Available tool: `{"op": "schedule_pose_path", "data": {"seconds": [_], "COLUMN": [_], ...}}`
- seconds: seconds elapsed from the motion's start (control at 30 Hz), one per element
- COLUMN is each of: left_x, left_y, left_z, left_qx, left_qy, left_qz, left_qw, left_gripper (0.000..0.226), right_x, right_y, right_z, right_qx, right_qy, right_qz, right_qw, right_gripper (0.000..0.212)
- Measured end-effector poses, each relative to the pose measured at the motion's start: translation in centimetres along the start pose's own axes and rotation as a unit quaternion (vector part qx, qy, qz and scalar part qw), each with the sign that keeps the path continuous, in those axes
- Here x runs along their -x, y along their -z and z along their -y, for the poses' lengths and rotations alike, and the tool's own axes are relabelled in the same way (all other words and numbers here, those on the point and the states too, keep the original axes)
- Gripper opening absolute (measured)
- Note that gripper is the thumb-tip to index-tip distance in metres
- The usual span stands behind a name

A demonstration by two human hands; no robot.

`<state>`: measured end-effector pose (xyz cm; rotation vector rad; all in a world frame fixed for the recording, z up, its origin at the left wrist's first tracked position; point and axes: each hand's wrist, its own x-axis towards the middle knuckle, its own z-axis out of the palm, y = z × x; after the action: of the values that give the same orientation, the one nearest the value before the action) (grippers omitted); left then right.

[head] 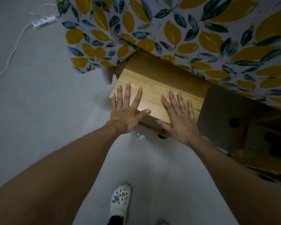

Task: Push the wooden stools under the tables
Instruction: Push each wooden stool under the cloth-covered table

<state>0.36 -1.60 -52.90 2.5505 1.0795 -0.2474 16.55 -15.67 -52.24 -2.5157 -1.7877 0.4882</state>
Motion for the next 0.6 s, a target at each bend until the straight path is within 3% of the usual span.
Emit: {"op": "schedule_pose_path", "data": {"seconds": [0.6], "left_x": [-4.5], "left_y": [1.6], "left_z": [0.1], "left_qx": [-0.015], "left_qy": [-0.016], "left_qz": [0.029], "left_qw": [0.999], "left_gripper": [0.081], "right_x": [-4.0], "right_y": [1.7], "right_z": [-1.5], "right_qx": [-0.007], "right_qy": [-0.012], "right_qz": [-0.002], "right_qw": [1.0], "right_gripper": [0.082]}}
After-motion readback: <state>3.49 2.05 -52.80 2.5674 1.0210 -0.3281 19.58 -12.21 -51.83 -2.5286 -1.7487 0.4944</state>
